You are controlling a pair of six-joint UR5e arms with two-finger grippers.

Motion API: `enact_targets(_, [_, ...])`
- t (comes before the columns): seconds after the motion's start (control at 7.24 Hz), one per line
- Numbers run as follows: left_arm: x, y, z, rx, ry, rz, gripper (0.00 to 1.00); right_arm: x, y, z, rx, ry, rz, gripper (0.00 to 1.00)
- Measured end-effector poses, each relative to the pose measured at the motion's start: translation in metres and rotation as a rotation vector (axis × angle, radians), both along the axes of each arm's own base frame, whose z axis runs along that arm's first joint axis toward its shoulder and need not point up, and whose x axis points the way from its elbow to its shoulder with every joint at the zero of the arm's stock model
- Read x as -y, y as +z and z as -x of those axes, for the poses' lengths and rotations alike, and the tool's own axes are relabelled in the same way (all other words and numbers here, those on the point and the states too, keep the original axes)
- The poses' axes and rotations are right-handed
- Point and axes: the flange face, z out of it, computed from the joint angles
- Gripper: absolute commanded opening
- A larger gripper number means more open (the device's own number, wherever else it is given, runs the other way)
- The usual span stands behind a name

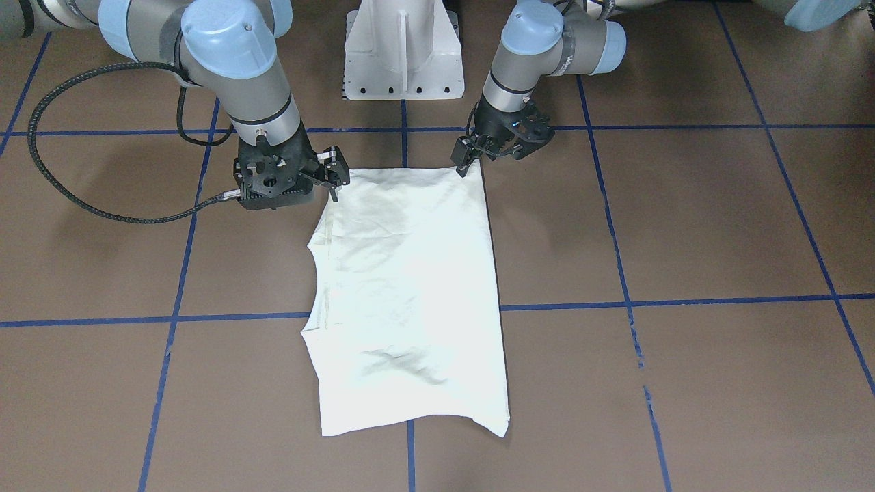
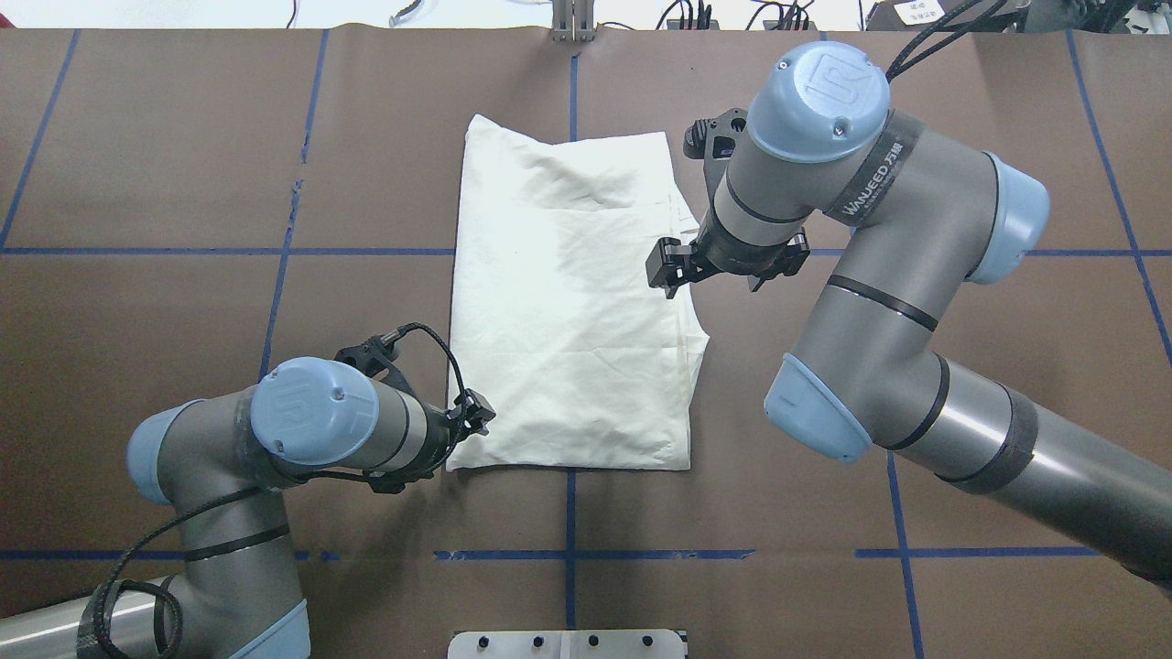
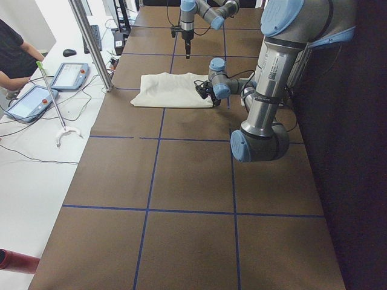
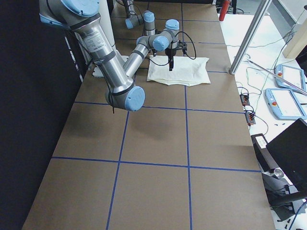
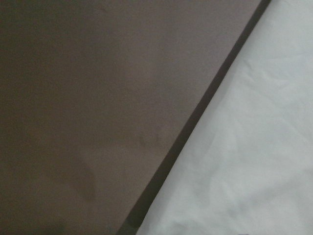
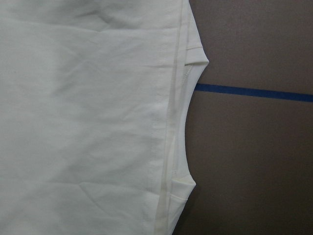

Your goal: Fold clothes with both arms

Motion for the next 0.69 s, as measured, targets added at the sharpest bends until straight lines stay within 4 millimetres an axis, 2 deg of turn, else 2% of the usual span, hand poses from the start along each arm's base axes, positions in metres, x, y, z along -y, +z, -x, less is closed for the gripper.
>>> enact_targets(0.41, [-0.0029,0.0028,-0.0097,0.012,-0.002,0.004,0.56,-0.0002,0.0010,0.0000,-0.001,0.000,0.002,1.00])
enact_targets(0.69, [-0.0044,0.0032,-0.0106,0.013,0.001,0.005,0.36,-0.0002,0.0027,0.0001,-0.004,0.000,0.004,1.00])
